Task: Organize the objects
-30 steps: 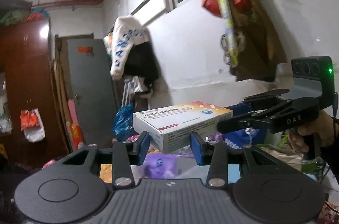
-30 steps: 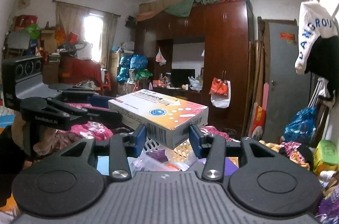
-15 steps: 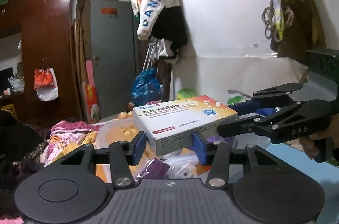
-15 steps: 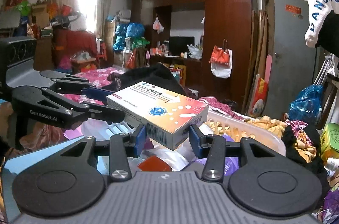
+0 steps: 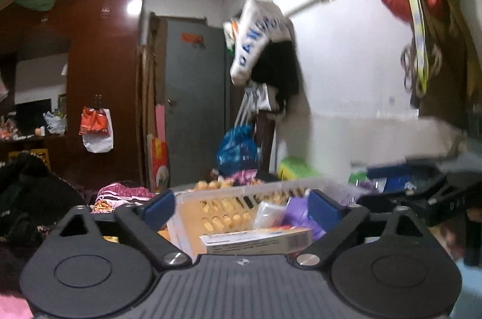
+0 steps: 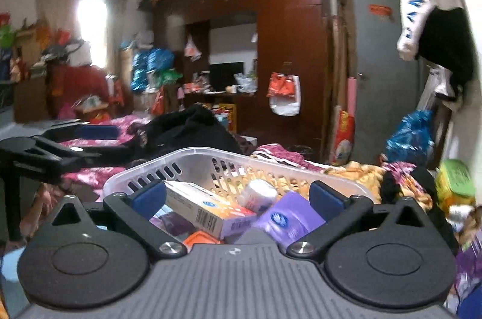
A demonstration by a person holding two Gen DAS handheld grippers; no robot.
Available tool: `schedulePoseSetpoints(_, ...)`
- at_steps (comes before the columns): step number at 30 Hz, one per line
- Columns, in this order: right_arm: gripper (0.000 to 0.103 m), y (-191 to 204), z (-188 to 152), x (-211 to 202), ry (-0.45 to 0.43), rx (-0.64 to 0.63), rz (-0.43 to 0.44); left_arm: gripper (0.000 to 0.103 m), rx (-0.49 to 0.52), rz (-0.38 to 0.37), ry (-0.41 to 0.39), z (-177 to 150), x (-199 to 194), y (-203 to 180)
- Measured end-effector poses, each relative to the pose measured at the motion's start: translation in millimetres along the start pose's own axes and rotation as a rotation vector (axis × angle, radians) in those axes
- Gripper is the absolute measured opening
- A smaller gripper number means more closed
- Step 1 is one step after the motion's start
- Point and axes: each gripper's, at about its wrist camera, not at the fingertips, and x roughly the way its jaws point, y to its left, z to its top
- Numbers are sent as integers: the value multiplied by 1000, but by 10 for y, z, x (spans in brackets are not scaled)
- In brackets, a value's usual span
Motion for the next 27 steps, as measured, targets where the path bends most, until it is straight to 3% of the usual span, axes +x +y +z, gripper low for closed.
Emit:
schedulePoseSetpoints(3,103,37,-86,-156,36,28,-50,103,-39,-19,33,-62,-91,-58)
schedulePoseSetpoints(7,103,151,-124,-294,100,109,-200,103,-69,5,119,-105,-183,-165)
schedulePoseSetpoints(13,103,419,-93,-819,109,76,-214,103,-57,-10,109,-140,-622,-481)
schedulePoseSetpoints(17,103,553,-146,-1189,57,47,-239,103,-73,-41,93,-153,-916,-728)
schedulePoseSetpoints(20,103,538,-201,-1325,85,90,-219,103,-88,-5,65,-217,-1168,-831)
schedulePoseSetpoints(24,103,576,-516,-1671,73,195,-192,103,-137,21,24,-351,-1617,-911)
schedulePoseSetpoints(27,103,690,-611,-1814,39,189,-225,103,-100,51,13,-355,-1811,-1057)
